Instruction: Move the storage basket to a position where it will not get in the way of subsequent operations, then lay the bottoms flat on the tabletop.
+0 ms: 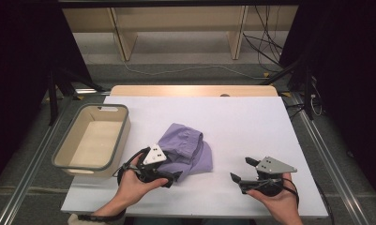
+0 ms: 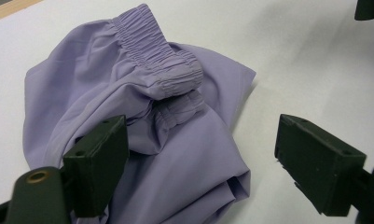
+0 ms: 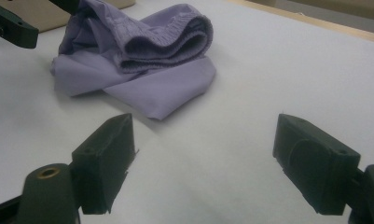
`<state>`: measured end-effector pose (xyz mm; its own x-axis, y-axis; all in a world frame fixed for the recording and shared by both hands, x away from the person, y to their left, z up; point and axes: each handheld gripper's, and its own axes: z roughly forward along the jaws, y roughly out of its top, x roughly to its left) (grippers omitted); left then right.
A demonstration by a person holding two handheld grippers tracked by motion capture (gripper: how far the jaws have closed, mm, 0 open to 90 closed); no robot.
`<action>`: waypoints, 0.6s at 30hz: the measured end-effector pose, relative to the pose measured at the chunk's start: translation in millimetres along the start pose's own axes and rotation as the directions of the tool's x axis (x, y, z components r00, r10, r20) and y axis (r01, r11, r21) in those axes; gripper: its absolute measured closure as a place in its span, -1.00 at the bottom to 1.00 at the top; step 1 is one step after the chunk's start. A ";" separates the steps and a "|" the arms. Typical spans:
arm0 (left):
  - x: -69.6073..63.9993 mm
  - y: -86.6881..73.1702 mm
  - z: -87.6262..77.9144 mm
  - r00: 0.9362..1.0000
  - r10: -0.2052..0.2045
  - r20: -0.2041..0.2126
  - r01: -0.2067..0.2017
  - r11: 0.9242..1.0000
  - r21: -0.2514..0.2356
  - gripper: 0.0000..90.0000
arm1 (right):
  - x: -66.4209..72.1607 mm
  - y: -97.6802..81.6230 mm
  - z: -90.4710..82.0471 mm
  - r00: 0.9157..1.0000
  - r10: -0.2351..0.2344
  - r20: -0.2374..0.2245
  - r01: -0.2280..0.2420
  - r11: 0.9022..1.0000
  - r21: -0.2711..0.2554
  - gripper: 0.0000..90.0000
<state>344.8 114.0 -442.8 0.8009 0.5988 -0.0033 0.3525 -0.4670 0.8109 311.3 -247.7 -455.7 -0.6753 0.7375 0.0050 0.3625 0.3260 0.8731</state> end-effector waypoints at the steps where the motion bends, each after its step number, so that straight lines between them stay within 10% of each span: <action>1: -0.4 0.1 0.0 1.000 0.001 0.000 -0.001 1.000 -0.001 -0.59 | 0.3 -0.1 0.3 1.000 0.001 -0.001 -0.001 1.000 0.000 -0.52; 18: -14.8 -1.4 4.2 0.997 0.057 0.047 -0.058 0.998 0.024 -0.23 | 3.4 12.6 25.6 1.000 -0.007 -0.024 0.008 0.999 0.036 -0.49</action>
<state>334.5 103.1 -446.4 0.8413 0.5404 0.0154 0.3172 -0.5166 0.7953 330.0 -226.0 -457.2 -0.6933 0.7205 0.0109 0.3800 0.3527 0.8551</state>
